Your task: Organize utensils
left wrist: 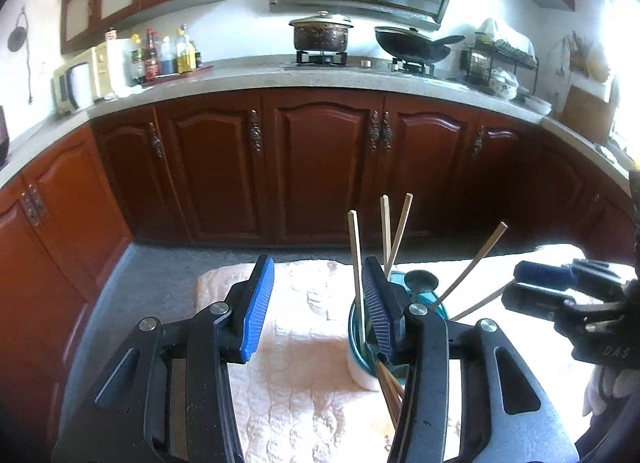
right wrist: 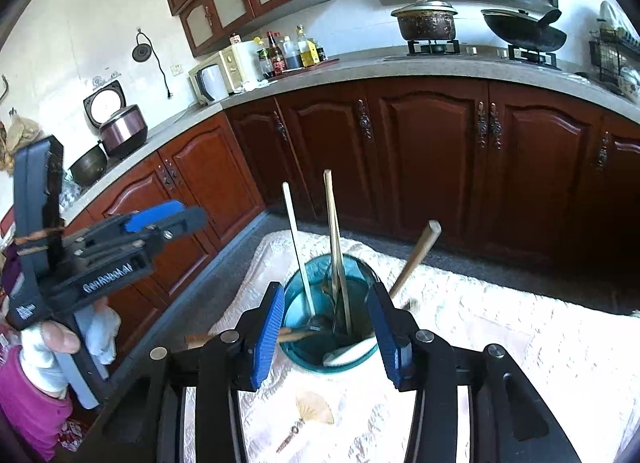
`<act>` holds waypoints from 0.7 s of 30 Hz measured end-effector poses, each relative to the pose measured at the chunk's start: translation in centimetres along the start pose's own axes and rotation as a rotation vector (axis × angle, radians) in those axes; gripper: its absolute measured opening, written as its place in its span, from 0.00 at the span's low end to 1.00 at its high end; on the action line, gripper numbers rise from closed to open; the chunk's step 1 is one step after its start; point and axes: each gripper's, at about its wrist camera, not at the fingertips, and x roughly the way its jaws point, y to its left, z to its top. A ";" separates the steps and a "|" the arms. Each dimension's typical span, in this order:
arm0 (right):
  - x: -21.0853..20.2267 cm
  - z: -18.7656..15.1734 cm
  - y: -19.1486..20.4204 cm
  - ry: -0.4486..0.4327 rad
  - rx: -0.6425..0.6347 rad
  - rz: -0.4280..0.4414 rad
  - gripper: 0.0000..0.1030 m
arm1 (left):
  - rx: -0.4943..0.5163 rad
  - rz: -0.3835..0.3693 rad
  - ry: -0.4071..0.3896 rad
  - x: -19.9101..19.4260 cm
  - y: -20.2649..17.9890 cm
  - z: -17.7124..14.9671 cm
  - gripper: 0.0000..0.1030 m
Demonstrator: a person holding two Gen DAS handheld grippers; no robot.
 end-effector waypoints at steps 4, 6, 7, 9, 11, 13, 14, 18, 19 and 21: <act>-0.9 -1.3 0.5 -0.002 0.005 -0.027 0.41 | -0.013 0.029 -0.010 -2.2 -0.1 -0.8 0.44; -1.2 -1.8 0.6 -0.004 0.012 -0.032 0.42 | -0.017 0.037 -0.011 -3.0 -0.3 -1.3 0.44; -1.3 -2.0 0.7 -0.005 0.014 -0.037 0.42 | -0.019 0.039 -0.012 -3.6 -0.6 -1.7 0.44; -1.6 -2.4 0.9 -0.007 0.014 -0.048 0.42 | -0.016 0.047 -0.014 -4.3 -1.2 -2.1 0.44; -1.9 -2.8 1.2 -0.011 0.010 -0.060 0.42 | -0.014 0.067 -0.016 -5.0 -1.9 -2.8 0.44; -2.3 -3.0 1.6 -0.013 0.002 -0.077 0.42 | -0.018 0.081 -0.014 -5.5 -2.6 -3.4 0.44; -2.4 -3.1 1.6 -0.013 0.000 -0.082 0.43 | -0.023 0.079 -0.012 -5.6 -2.8 -3.6 0.44; -3.0 -3.7 1.9 -0.022 -0.004 -0.107 0.52 | -0.049 0.076 -0.004 -6.1 -3.9 -4.6 0.44; -3.1 -3.8 2.0 -0.025 -0.003 -0.111 0.52 | -0.050 0.079 -0.004 -6.1 -4.2 -4.8 0.44; -3.3 -4.1 2.1 -0.024 -0.004 -0.117 0.52 | -0.053 0.079 0.000 -6.2 -4.8 -5.1 0.44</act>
